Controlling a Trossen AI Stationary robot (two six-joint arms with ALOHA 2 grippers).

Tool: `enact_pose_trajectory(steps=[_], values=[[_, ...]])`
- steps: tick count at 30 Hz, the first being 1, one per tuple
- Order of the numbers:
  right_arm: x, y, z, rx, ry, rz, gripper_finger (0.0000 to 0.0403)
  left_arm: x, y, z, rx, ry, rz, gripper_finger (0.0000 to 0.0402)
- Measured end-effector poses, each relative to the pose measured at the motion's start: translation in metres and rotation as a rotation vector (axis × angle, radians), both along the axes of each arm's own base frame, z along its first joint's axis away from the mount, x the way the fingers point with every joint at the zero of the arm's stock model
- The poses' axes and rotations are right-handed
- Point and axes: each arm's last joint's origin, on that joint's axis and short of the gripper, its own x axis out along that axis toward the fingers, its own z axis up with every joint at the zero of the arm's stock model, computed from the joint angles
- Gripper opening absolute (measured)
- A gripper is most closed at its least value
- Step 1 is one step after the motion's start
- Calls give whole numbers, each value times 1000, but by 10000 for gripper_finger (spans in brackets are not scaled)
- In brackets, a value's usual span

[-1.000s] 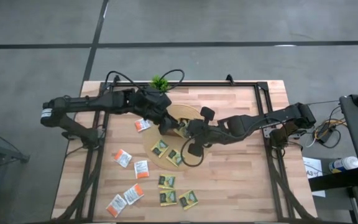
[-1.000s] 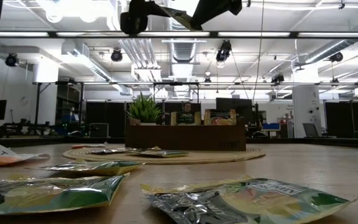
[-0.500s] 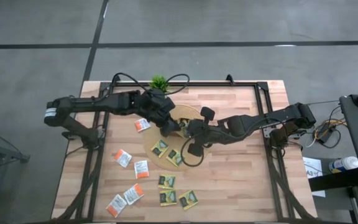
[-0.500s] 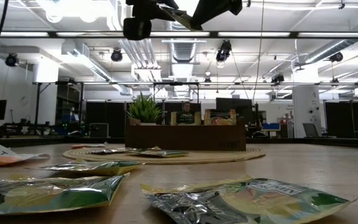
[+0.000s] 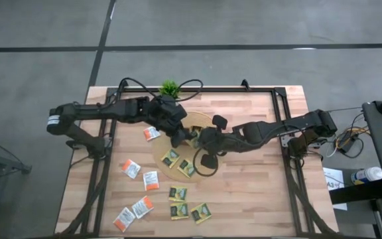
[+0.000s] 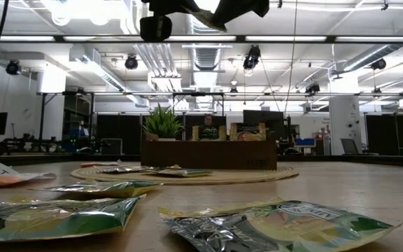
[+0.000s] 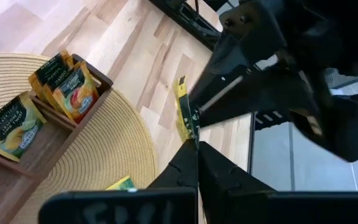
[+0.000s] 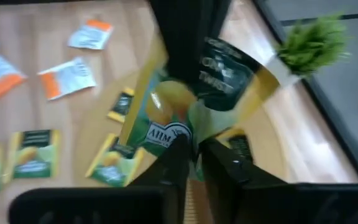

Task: Pick & Place Tea
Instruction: Put the yellow tea bag into the middle section of the wooden organizer

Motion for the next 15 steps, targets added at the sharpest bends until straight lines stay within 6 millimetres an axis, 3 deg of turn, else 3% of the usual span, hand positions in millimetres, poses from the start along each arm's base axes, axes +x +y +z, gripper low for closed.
enact_pose_trajectory(steps=[8, 15], values=[[-2, 4, 30, 70, -56, 12, 152, 0, 1, 1, 24, -6, -5, 0], [-11, 2, 58, 72, -67, 9, 207, -1, 0, 0, 56, -5, -41, 0]])
